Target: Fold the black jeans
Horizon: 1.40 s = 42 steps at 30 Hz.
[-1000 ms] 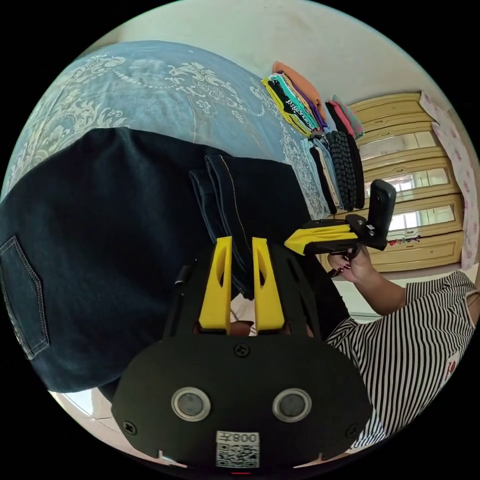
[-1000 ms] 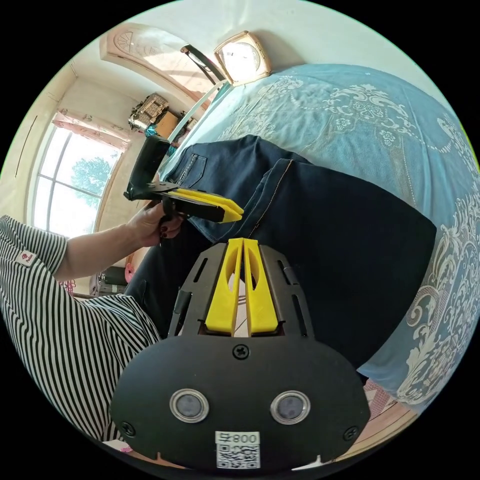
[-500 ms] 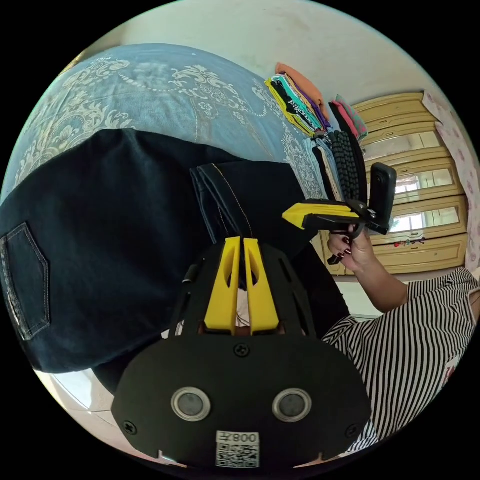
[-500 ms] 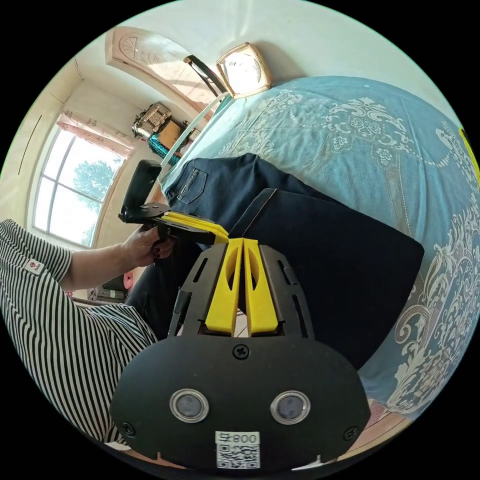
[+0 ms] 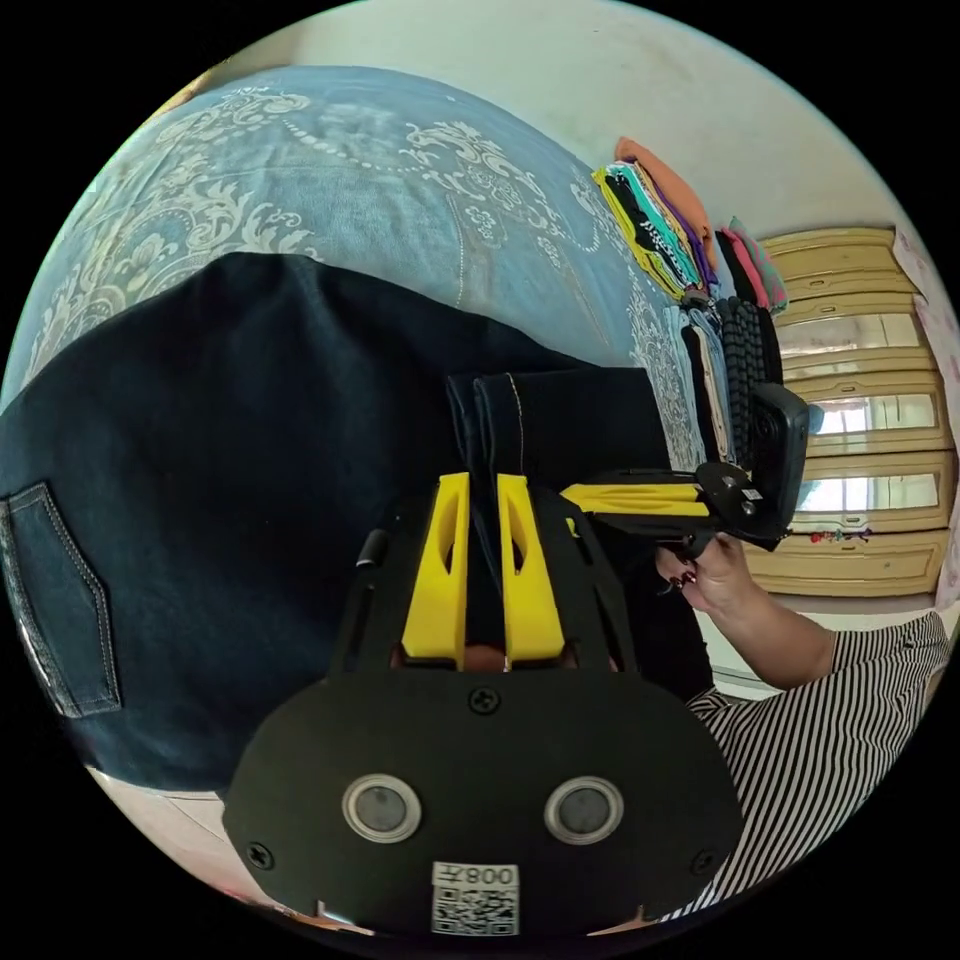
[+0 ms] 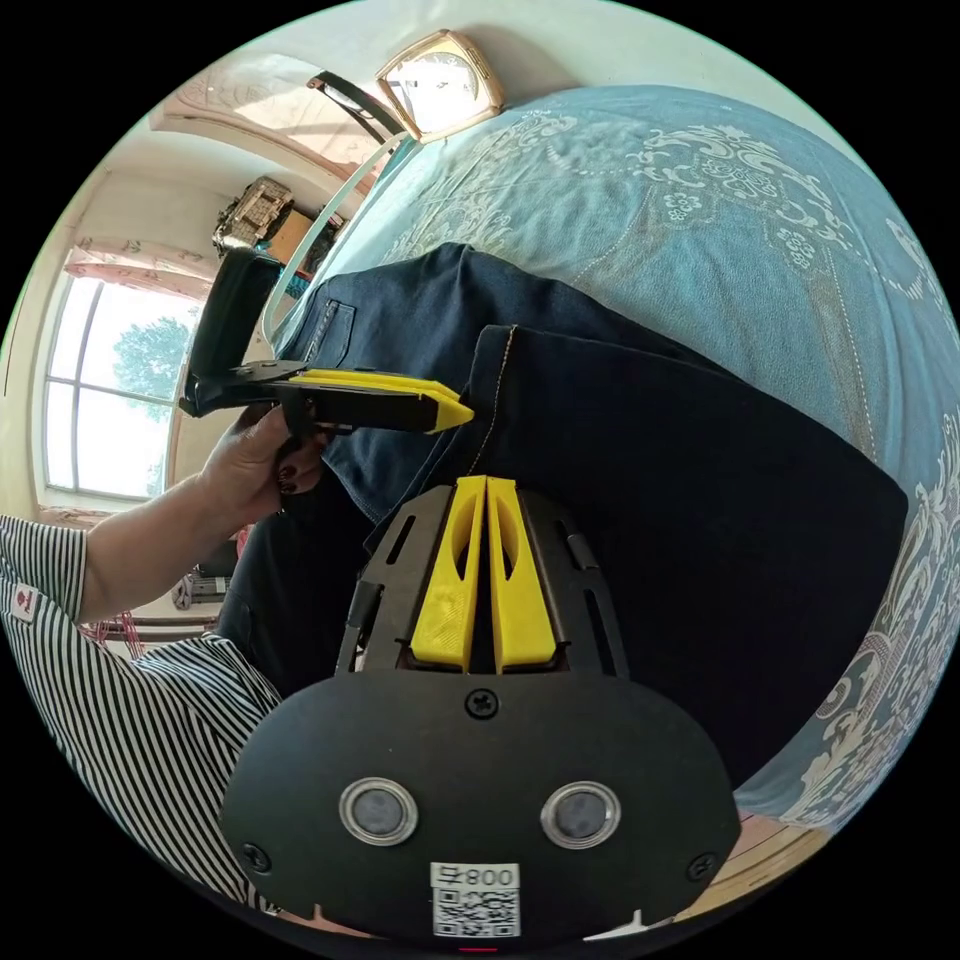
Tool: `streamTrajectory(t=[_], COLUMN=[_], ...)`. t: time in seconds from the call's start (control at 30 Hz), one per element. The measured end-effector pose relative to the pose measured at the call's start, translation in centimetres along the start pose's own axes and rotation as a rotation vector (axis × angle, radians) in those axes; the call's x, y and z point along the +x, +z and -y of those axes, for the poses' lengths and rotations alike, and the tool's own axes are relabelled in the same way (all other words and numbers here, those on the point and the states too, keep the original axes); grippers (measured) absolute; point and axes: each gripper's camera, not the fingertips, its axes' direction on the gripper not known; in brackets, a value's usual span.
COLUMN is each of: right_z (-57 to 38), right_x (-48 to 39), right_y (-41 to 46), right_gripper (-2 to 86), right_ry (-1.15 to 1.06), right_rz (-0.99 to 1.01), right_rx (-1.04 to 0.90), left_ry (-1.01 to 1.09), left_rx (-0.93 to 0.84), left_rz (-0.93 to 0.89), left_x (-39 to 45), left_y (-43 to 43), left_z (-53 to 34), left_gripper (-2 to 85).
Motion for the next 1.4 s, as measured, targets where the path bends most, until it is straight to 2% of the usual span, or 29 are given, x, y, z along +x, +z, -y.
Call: streamTrajectory(t=[0.1,0.23,0.37,0.43,0.5,0.57,0.7,0.8,0.9,0.97,1.07,1.13,1.23,1.4], right_z=[0.1,-0.2,0.3,0.7,0.5,-0.1,-0.5,0.8,2.3,2.3,0.9,0.5,-0.4,-5.7], right_x=[0.6,1.4,2.8,3.6,4.5,4.8,5.3,6.4,7.5,8.8,9.1,9.8,11.7,14.2], right_y=[-0.4,-2.2,-2.4,-1.4,-1.9,-3.0,-5.5,-6.3,-5.1,-5.7,-7.4,-7.0,-7.6,-13.0], right_gripper=[0.0,0.0,0.0,0.1,0.1,0.0,0.0,0.0,0.1,0.1,0.1,0.2,0.3,0.9], right_ry=[0.002,0.013,0.046,0.053,0.082,0.074,0.063,0.056,0.044,0.070,0.042,0.042,0.069,0.074], right_rz=[0.016,0.065,0.047,0.026,0.081,0.074,0.081,0.045,-0.055,-0.008,-0.044,-0.076,-0.011,0.006], right_rx=[0.003,0.070,0.061,0.005,0.020,0.024,0.106,0.124,0.031,0.012,0.076,0.051,0.041,0.163], left_ry=[0.000,0.060,0.022,-0.022,-0.053,0.009,0.138,0.186,0.203,0.205,0.273,0.264,0.224,0.296], left_rx=[-0.003,0.109,0.080,0.052,0.095,0.151,0.065,-0.068,-0.054,-0.047,-0.070,-0.098,-0.095,-0.068], left_rz=[-0.019,-0.087,-0.058,0.034,0.054,0.036,-0.037,0.037,0.046,0.085,0.117,0.113,0.050,0.083], left_x=[0.4,2.3,2.7,2.5,2.8,4.7,8.1,10.3,11.6,13.2,15.5,16.1,16.8,20.7], left_y=[0.1,-1.3,0.5,1.6,1.5,1.3,3.7,7.5,9.3,9.8,11.3,13.1,14.4,16.1], left_z=[-0.3,-1.1,-0.9,-1.4,-2.5,-4.2,-6.4,-7.8,-8.6,-9.0,-10.1,-10.6,-11.1,-13.0], left_gripper=[3.6,2.3,1.5,1.1,0.7,0.4,0.2,0.2,0.1,0.1,0.1,0.2,0.3,1.0])
